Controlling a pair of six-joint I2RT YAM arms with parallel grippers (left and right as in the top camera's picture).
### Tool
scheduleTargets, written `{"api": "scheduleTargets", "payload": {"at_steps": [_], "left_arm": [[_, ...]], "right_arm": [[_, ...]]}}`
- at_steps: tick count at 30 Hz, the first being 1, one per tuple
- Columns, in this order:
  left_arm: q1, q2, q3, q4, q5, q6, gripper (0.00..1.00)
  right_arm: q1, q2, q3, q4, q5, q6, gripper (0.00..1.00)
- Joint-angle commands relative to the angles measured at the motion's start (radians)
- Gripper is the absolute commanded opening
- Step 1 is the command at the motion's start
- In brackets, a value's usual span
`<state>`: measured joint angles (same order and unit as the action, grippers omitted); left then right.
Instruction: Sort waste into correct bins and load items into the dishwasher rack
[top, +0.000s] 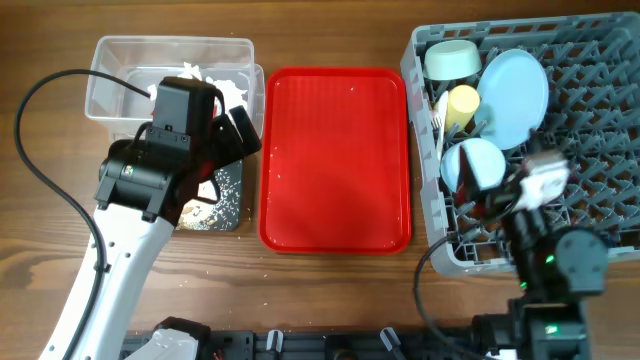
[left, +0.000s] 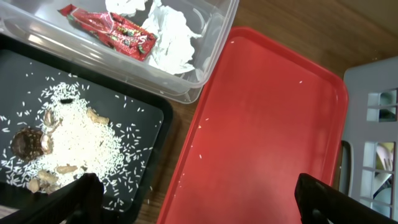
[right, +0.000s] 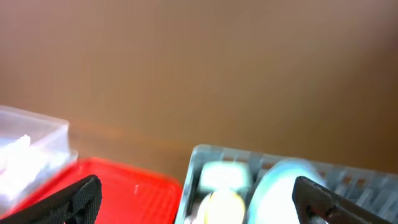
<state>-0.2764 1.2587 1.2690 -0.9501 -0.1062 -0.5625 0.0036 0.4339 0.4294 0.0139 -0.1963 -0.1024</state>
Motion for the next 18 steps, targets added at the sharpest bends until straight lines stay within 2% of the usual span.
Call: {"api": "scheduleTargets", "payload": {"at_steps": [1,9,18], "left_arm": [[0.006,-0.001,0.005,0.002,0.005,0.005,1.00],[0.006,-0.001,0.005,0.002,0.005,0.005,1.00],[0.006,-0.001,0.005,0.002,0.005,0.005,1.00]], "right_arm": [[-0.005,-0.147,-0.172,0.034,-0.046,0.041,1.00],[-0.005,-0.334,-0.373,0.056,-0.054,0.113,1.00],[-0.005,-0.421,-0.423,0.003,-0.051,0.105,1.00]]}}
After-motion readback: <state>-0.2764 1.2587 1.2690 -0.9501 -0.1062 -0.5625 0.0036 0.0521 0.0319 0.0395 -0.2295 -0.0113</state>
